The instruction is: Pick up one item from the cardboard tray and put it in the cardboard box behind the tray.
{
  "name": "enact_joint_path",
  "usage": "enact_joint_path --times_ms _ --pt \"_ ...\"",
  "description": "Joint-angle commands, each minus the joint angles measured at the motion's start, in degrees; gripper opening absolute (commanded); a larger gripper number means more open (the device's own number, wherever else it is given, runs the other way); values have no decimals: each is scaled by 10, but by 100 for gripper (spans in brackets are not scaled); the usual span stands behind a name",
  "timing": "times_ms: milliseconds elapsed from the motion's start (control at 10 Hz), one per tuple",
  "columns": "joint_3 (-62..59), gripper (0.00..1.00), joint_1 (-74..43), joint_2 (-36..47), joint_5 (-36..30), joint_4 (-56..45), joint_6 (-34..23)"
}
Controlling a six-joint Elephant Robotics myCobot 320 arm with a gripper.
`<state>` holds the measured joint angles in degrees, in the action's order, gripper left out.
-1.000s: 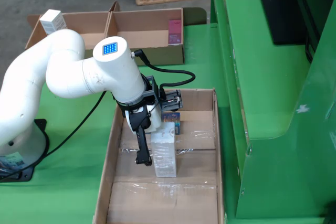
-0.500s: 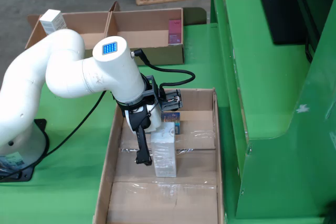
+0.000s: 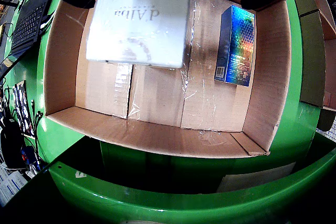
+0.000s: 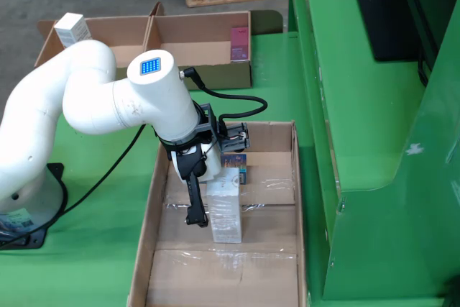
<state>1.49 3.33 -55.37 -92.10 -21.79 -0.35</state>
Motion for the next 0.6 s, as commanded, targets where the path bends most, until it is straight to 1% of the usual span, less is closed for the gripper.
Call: enact_joint_path --times_ms 0,100,200,500 --pt "-15 100 7 6 17 83 2" --pt "-15 100 7 6 17 83 2" --pt "-15 100 13 -26 32 203 -1" --pt "-15 100 13 -26 32 203 -1"
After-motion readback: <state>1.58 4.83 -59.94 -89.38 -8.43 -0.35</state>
